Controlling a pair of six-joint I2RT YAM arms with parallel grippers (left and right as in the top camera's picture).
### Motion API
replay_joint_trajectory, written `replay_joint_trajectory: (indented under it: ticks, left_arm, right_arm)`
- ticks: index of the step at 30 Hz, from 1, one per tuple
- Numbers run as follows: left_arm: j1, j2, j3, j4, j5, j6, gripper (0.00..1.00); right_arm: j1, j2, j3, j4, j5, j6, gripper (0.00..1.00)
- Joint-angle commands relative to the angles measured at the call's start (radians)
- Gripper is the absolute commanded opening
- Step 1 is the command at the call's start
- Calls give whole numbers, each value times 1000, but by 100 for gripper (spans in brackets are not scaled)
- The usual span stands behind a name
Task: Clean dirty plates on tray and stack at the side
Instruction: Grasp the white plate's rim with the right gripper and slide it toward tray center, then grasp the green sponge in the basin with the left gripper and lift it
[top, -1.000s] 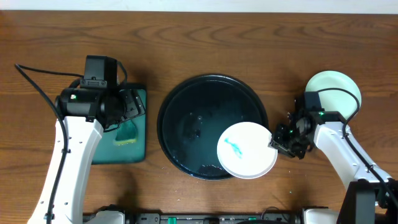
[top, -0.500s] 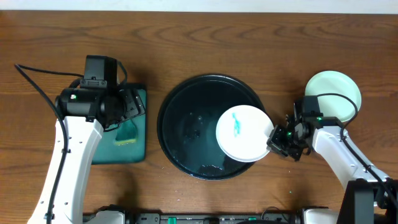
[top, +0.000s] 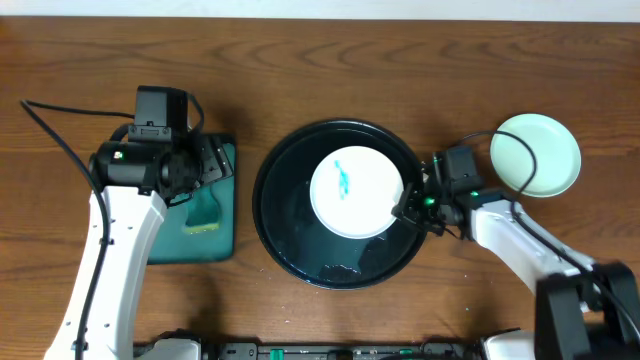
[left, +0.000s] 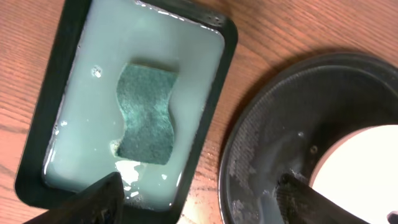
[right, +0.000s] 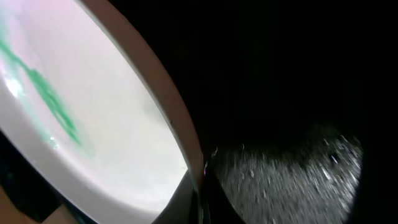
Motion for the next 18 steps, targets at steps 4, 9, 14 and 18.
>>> replay_joint_trajectory:
  ticks: [4,9,14,18]
  left_arm:
    - [-1,112,-4,3,-97,-9,67]
    - [0,163,-16,16,-99,-8,63]
    - [27,161,-98,101,-92,14,64]
    - [74,162,-177,186,-69,37,62]
  right_arm:
    - [17,124,0,74,-47,31,2]
    - [45,140,0,86,-31,0,2]
    - [58,140,0,92,-24,-7,1]
    - [59,140,0,86,-21,-14,2]
